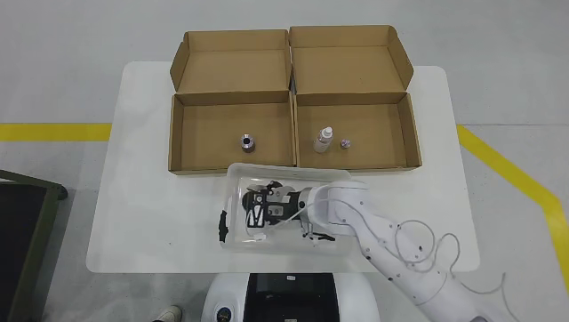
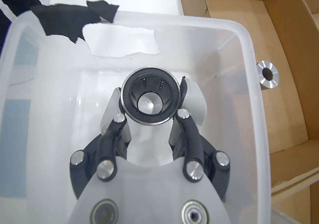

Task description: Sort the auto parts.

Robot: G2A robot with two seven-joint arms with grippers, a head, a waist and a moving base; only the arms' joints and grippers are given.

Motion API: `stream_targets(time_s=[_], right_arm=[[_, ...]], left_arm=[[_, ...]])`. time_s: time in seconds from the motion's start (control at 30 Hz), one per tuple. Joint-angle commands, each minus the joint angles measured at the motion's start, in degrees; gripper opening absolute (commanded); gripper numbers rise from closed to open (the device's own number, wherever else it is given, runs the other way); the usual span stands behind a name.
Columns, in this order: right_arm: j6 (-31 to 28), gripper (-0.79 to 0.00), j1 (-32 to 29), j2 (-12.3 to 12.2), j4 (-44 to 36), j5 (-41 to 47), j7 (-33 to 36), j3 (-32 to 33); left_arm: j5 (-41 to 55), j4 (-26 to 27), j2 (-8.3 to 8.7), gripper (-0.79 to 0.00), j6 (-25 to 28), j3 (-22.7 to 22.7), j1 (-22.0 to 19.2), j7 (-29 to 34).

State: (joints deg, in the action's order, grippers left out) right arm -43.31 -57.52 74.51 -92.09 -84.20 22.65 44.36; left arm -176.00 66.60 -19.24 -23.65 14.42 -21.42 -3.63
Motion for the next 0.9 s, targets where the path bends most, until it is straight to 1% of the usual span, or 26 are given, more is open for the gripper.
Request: stream_targets(time_s=[0.0, 0.17, 0.33, 0.47, 0.63, 0.77, 0.87], right_arm=[[-1.25, -0.785, -0.23, -0.20, -1.57, 1.05, 0.66, 0.57], [-2.91, -0.785, -1.41, -0.79, -5.87, 4.67, 2.08, 2.73], [-2.31, -0.785, -2.94, -1.36, -9.85, 10.30, 1.68, 6.06], [-1.19, -0.785, -4.56, -1.68, -12.57, 16.32, -1.17, 8.76], [1.18, -0.785, -7.03, -1.86, -14.79, 22.00, -7.44, 11.22], [3.83, -0.785, -9.44, -2.00, -15.55, 23.76, -12.81, 13.18], [4.76, -0.785, -11.09, -2.18, -15.98, 24.27, -16.13, 14.62]], left_arm=[[0.00, 0.00, 0.00, 0.000, 0.00, 0.00, 0.00, 0.00], [0.00, 0.00, 0.00, 0.000, 0.00, 0.00, 0.00, 0.00], [0.00, 0.00, 0.00, 0.000, 0.00, 0.00, 0.00, 0.00], [0.00, 0.00, 0.00, 0.000, 0.00, 0.00, 0.00, 0.00], [0.00, 0.00, 0.00, 0.000, 0.00, 0.00, 0.00, 0.00], [0.00, 0.00, 0.00, 0.000, 0.00, 0.00, 0.00, 0.00], [0.00, 0.00, 0.00, 0.000, 0.00, 0.00, 0.00, 0.00]])
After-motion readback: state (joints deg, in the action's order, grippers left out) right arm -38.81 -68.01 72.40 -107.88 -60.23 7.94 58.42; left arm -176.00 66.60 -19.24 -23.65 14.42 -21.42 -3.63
